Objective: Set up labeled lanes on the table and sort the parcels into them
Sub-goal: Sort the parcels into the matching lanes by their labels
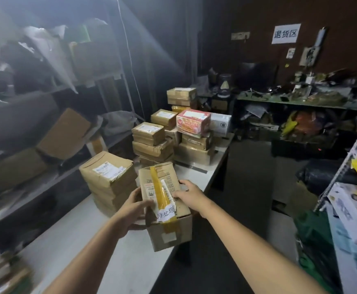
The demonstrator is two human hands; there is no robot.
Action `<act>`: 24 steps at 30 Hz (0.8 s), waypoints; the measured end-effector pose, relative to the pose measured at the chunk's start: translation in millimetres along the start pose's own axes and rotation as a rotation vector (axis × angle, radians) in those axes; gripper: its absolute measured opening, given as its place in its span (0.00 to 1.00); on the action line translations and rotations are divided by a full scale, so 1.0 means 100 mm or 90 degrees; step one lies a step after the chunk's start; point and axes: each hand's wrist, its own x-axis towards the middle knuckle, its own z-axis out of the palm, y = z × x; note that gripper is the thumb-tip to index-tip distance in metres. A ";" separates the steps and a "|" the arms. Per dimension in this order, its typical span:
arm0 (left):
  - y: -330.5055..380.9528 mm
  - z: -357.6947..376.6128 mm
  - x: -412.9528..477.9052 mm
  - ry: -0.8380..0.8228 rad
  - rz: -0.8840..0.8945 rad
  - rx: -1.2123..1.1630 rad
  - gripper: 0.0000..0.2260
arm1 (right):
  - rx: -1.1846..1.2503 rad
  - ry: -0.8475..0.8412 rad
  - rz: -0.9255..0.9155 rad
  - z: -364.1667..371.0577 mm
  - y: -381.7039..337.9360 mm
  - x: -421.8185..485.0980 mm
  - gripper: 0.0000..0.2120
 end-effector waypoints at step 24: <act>0.24 0.09 1.66 0.108 -0.095 -0.219 0.35 | -0.171 -0.208 0.036 -0.29 -0.15 2.34 0.29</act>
